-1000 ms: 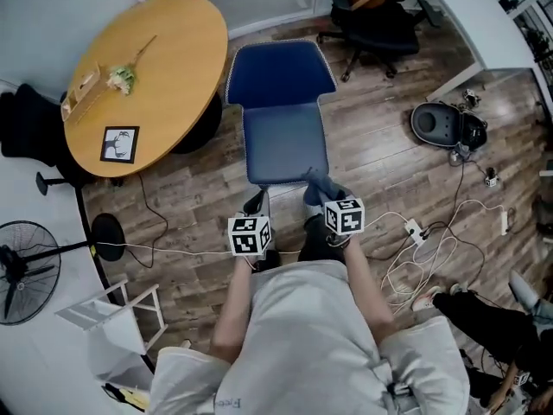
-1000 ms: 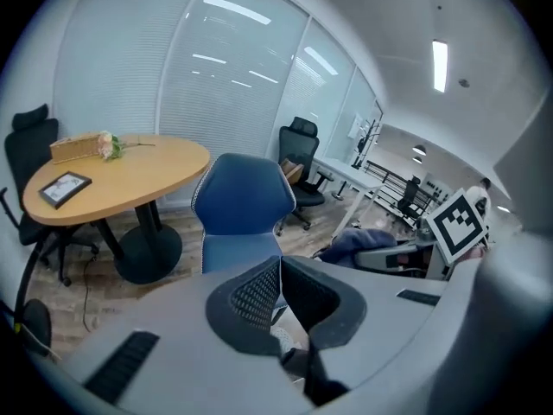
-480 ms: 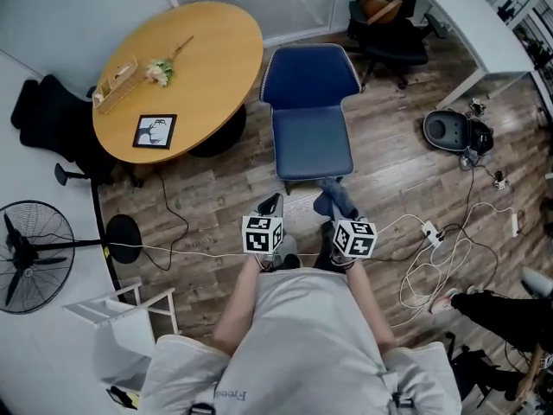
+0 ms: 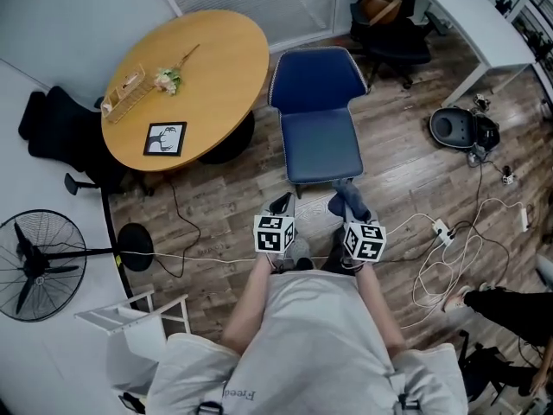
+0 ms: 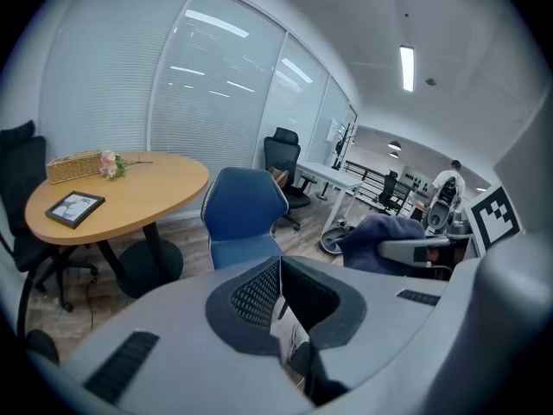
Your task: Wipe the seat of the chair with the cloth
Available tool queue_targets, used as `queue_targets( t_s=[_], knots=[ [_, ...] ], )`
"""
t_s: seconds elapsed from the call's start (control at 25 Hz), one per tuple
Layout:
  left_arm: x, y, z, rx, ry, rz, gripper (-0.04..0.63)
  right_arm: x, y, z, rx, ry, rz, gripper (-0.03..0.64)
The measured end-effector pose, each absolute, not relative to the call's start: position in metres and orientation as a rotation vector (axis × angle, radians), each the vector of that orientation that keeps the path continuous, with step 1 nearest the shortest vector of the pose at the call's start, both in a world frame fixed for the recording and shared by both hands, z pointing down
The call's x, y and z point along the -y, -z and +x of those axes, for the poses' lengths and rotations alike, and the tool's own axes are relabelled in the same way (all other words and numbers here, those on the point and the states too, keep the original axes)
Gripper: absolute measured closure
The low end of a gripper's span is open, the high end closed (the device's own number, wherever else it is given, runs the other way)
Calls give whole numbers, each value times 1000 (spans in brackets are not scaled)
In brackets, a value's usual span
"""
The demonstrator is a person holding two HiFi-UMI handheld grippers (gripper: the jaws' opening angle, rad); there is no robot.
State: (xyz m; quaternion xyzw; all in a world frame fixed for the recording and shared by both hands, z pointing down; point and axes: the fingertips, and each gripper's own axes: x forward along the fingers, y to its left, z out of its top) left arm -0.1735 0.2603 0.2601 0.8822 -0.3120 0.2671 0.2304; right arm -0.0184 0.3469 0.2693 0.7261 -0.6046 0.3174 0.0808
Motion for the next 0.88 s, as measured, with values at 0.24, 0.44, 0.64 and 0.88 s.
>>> queue_targets(
  t_s=[0.24,0.44,0.64,0.88],
  knots=[
    [-251,-258,-175,859,-722,2425,566,-338,-265,-18,1805,-915,2148,543],
    [-244,-253,-172,871,-700,2424,566,-333,-256,-12,1805,-891,2165,543],
    [-243,-252,-171,867,-703,2427,566,-330,-258,-13,1809,-899,2156,543],
    [-239,-252,-178,878,-691,2418,566,-327,-258,-21,1823,-890,2142,543]
  ],
)
